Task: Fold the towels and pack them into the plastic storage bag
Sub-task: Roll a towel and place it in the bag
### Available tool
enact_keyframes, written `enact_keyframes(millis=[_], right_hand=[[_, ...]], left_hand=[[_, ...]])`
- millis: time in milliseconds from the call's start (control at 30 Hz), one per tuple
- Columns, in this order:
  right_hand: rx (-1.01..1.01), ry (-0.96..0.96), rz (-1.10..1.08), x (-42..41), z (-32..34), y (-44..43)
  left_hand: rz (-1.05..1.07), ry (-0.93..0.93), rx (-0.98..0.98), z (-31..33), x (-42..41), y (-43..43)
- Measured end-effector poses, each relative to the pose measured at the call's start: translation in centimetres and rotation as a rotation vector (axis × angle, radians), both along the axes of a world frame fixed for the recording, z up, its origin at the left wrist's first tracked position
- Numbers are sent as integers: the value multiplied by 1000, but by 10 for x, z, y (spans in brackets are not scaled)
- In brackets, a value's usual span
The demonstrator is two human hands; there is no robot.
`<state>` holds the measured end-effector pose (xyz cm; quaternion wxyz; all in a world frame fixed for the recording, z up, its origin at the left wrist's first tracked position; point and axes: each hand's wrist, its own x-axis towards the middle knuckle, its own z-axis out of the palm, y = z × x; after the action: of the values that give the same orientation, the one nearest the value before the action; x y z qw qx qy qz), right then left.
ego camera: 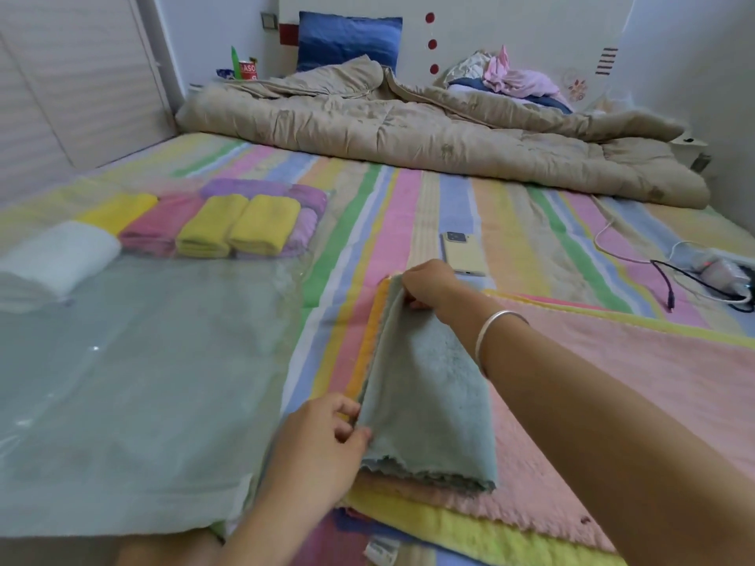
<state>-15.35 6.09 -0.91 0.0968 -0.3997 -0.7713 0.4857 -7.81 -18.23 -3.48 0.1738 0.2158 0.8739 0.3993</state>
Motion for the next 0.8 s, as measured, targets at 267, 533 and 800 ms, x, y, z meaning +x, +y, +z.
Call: enact_keyframes(millis=[267, 533, 800], right_hand=[[388, 118, 169, 38, -4, 3], [989, 38, 498, 168, -45, -12], [1138, 107, 735, 224, -55, -37]], left_hand=[[-50, 331, -220, 18, 7, -2], [-524, 492, 48, 4, 1, 45], [-568, 487, 17, -41, -16, 48]])
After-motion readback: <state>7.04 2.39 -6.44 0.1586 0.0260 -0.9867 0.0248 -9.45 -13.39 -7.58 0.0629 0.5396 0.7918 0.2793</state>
